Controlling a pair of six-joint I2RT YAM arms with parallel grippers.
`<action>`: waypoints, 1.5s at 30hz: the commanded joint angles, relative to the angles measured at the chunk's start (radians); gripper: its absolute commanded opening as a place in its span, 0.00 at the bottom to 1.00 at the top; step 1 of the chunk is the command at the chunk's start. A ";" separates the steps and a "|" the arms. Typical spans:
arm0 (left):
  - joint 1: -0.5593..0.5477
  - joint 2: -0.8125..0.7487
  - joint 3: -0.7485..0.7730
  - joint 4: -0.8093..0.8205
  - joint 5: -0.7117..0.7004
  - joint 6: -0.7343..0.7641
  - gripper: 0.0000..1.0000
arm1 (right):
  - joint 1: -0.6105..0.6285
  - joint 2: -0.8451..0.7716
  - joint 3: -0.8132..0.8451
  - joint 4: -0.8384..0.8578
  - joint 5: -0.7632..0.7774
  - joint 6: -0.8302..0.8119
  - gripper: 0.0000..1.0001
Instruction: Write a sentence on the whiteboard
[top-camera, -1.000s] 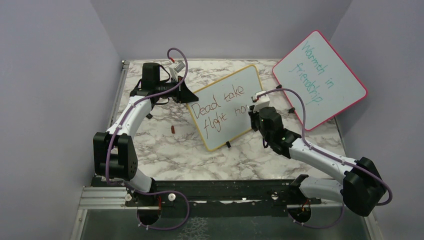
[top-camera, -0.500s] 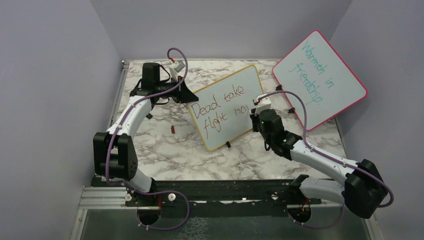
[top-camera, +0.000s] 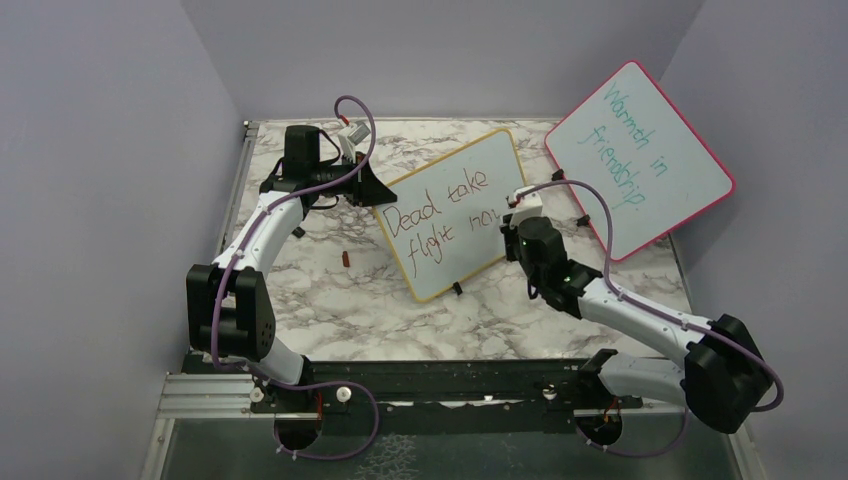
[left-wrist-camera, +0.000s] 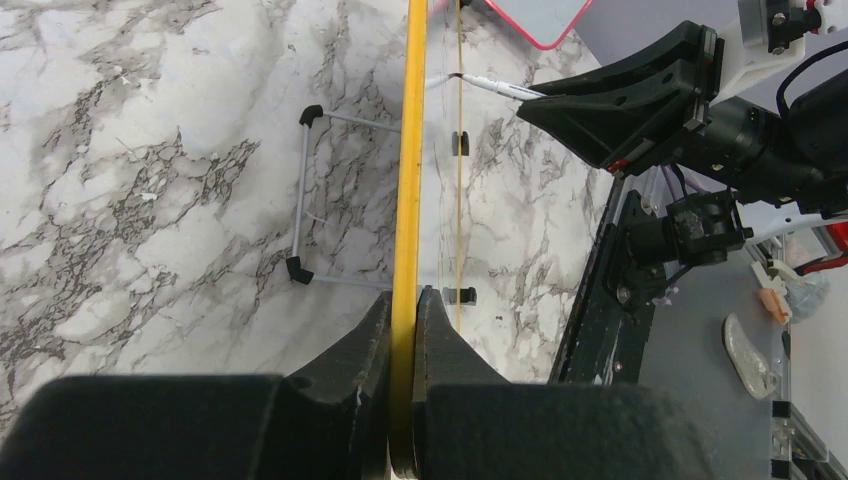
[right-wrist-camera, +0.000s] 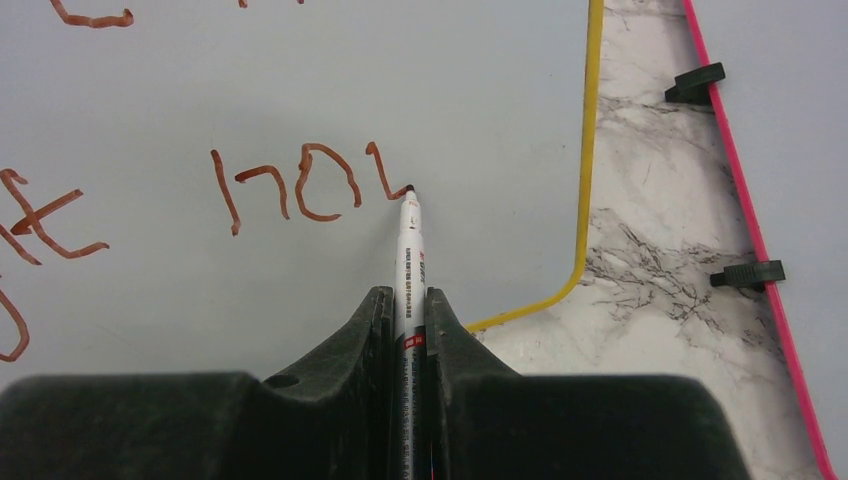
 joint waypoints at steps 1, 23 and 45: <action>0.013 0.045 -0.018 -0.062 -0.220 0.109 0.00 | -0.011 0.024 0.028 0.052 0.015 -0.017 0.01; 0.014 0.047 -0.015 -0.066 -0.232 0.111 0.00 | -0.028 0.038 0.056 0.039 -0.020 -0.009 0.00; 0.013 0.044 -0.017 -0.068 -0.230 0.111 0.00 | -0.033 0.019 -0.003 -0.029 0.043 0.044 0.01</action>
